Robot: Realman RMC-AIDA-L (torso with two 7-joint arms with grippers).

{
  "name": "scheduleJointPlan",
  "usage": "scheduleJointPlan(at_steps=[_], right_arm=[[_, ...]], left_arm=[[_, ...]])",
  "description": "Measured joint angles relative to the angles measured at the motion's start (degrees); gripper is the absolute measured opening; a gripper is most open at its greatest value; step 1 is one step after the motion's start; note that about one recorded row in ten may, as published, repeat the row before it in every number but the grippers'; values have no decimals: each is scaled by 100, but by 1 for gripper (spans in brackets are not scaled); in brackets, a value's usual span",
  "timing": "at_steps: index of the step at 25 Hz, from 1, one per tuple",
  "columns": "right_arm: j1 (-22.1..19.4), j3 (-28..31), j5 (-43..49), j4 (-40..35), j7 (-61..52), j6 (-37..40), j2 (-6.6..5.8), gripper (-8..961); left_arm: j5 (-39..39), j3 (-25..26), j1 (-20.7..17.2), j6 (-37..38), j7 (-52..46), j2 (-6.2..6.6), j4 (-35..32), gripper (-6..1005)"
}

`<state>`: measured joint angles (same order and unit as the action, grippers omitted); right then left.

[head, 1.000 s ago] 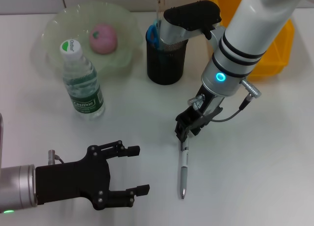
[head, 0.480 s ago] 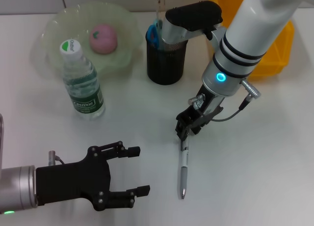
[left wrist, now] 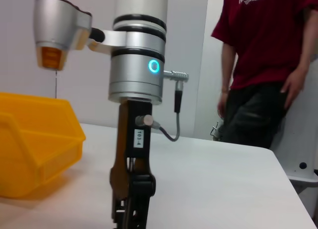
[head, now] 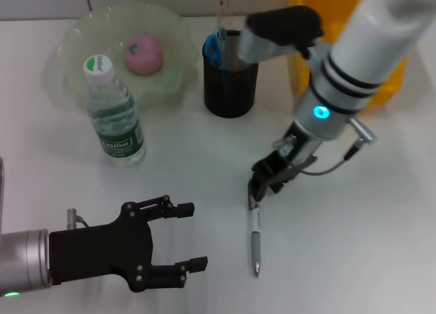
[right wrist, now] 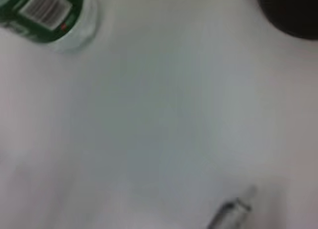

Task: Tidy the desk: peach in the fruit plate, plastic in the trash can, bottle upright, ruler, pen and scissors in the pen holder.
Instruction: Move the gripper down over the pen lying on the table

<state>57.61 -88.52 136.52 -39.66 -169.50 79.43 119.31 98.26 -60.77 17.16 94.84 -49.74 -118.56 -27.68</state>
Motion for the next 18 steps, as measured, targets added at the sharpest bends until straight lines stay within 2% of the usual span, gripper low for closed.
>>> scheduleJointPlan(at_steps=[4,5,9,12,14,15,16,18], right_arm=[[-329,368,272,-451,0,124,-10,360],[-438,449,555,-764,0,231,-6,360],[-513,657,753,-954,0,341,15,361],[-420,796,755,-813,0,351,20,362],[-370,629,801,-840,15,343,25,362],[-384,314,931,-1088,70,388,15,362],[-384,314,931,-1088,70,388,15,363],[-514,-18,1180,-1556,230,570,0,363]], left_arm=[[-12,18,-22,23,0,0,0,795],[-21,16,-13,25,-3,0,0,795],[-30,15,11,26,-22,0,0,795],[-34,17,20,26,-34,0,-3,795],[-35,17,24,26,-32,0,-4,795],[-35,17,24,26,-32,0,-4,795],[-36,21,28,26,-30,0,-3,795],[-36,25,25,29,-30,0,-2,795]])
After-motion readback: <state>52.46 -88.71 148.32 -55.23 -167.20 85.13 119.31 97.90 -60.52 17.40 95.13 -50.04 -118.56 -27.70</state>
